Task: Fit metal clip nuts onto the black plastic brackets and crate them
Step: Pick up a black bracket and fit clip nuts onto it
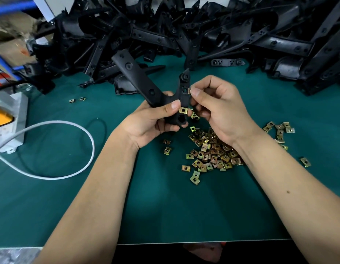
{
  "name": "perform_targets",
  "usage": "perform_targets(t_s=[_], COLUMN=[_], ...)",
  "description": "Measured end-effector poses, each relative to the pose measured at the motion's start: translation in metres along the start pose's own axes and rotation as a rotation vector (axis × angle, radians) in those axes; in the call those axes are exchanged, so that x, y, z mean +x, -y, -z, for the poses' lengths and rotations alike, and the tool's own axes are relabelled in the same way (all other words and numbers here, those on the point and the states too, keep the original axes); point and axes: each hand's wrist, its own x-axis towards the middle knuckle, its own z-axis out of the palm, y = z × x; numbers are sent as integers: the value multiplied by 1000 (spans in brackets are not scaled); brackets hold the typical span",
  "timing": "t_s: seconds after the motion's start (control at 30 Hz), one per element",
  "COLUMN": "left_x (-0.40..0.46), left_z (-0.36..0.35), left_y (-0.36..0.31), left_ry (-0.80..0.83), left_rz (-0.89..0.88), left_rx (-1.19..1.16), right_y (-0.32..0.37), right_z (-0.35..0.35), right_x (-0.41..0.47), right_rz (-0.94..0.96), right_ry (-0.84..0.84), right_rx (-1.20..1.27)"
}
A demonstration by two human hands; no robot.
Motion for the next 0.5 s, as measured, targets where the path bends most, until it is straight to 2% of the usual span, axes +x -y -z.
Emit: perform_targets(t_s=[0.17, 0.27, 0.4, 0.5], left_x=[-3, -3, -3, -3], left_z=[-2, -2, -5, -6], left_y=[-6, -7, -9, -11], left_ry=[78, 69, 25, 66], left_rz=[79, 130, 178, 190], left_rx=[-71, -67, -10, 29], right_y=[2, 4, 3, 2], right_z=[2, 4, 6, 6], right_x=[-1, -1, 0, 0], right_rz=[17, -14, -83, -129], right_ry=[93, 128, 122, 117], right_rx=[108, 113, 113, 147])
